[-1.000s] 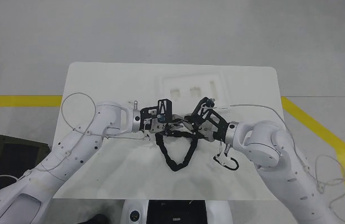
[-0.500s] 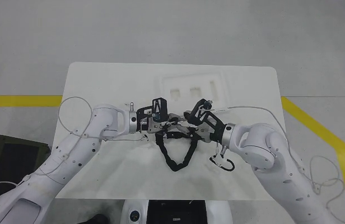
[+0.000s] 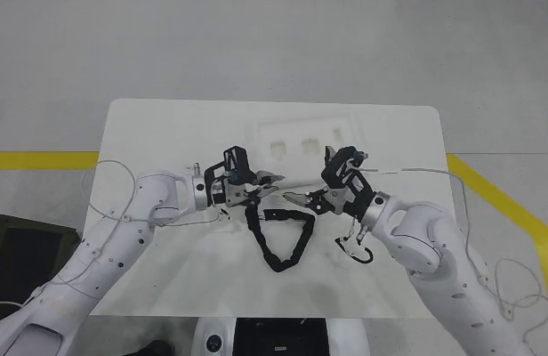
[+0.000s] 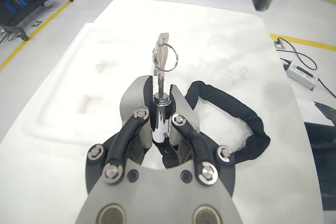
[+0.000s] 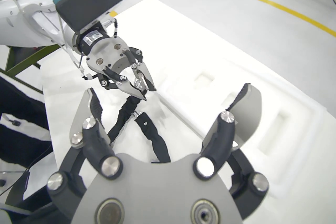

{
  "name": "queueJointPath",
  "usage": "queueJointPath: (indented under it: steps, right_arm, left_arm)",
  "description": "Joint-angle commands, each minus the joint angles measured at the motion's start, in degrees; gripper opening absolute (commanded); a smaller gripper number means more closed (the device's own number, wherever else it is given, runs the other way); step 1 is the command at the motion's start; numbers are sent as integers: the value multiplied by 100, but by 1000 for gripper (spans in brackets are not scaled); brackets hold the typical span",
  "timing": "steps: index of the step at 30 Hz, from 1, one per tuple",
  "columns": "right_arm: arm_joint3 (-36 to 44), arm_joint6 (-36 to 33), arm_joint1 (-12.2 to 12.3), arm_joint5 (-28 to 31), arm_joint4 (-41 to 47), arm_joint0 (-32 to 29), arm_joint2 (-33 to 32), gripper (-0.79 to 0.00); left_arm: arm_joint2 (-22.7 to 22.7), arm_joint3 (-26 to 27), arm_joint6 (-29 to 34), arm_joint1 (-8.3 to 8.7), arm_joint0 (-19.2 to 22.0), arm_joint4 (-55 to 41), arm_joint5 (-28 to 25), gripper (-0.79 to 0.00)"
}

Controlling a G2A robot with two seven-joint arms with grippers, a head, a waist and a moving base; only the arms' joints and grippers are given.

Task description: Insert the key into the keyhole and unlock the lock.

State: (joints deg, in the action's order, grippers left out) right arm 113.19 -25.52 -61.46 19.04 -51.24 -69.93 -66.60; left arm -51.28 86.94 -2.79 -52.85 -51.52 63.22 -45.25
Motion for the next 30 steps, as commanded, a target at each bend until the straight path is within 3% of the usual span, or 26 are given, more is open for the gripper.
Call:
queueJointPath:
  steps: [1, 6, 12, 22, 30]
  right_arm:
    - [-29, 457, -4, -61, -64, -170, -61, 0]
    - [-382, 1686, 1, 2, -459, -573, -278, 0]
    - [-606, 2588, 35, -189, -901, -1016, -743, 0]
    - [-664, 2771, 51, -350, -1193, -1248, -1158, 0]
    - [-664, 2771, 51, -350, -1193, -1248, -1158, 0]
  left_arm:
    - [-186, 43, -103, 38, -131, 22, 116, -785]
    - [-777, 238, -497, 158, -665, -31, 498, -785]
    - [-1407, 471, -699, 281, -1447, -202, 858, -785]
    - [-2192, 907, -261, 396, -2591, -598, 1449, -785]
    - [-2646, 1087, -73, 419, -3082, -693, 1807, -785]
